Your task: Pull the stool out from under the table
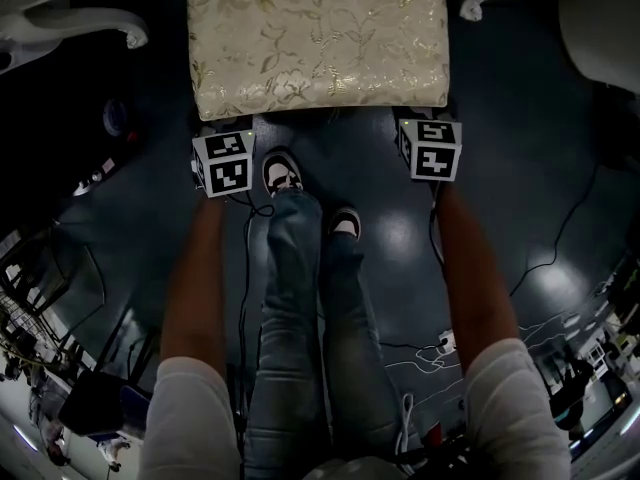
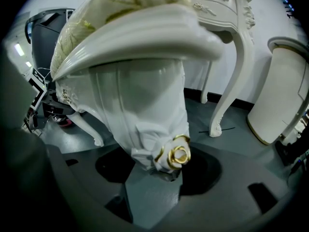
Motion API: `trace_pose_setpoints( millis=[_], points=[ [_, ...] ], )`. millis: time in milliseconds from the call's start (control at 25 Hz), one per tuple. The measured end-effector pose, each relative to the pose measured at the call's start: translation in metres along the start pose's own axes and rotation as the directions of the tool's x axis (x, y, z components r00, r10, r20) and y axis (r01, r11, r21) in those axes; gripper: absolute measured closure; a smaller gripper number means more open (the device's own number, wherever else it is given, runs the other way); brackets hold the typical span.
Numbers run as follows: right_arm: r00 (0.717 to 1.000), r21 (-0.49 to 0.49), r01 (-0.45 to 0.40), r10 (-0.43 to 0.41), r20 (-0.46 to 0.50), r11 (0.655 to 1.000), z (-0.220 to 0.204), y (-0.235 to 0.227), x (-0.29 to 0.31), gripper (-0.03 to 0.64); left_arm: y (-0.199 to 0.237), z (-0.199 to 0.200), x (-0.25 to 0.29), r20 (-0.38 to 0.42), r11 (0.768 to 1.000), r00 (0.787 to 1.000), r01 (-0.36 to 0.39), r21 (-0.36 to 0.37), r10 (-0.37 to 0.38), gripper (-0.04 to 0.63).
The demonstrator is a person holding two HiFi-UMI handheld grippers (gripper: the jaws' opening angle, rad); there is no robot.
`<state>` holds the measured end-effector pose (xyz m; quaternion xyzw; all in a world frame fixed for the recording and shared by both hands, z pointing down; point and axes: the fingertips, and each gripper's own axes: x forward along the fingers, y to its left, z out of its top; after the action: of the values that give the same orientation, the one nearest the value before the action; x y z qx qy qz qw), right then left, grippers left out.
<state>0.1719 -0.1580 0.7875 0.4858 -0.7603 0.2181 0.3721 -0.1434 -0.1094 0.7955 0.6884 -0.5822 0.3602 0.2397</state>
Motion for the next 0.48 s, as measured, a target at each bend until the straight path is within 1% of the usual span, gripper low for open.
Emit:
trace_pose_setpoints(
  millis=[200, 400, 480],
  points=[
    [1.0, -0.01, 0.002, -0.002, 0.006, 1.0, 0.0049, -0.0021, 0.002, 0.354, 0.0005, 0.0028, 0.0015, 0.023, 1.0, 1.0, -0.011, -0.014, 0.012, 0.339],
    [1.0, 0.013, -0.002, 0.002, -0.02, 1.0, -0.0034, 0.0043, -0.0027, 0.354, 0.003, -0.0004, -0.0053, -0.007, 1.0, 1.0, -0.007, 0.007, 0.007, 0.339],
    [1.0, 0.015, -0.002, 0.002, -0.02, 1.0, -0.0023, 0.0022, -0.0031, 0.354, 0.0018, 0.0018, -0.0056, -0.004, 1.0, 1.0, 0.001, 0.001, -0.001, 0.339]
  ],
)
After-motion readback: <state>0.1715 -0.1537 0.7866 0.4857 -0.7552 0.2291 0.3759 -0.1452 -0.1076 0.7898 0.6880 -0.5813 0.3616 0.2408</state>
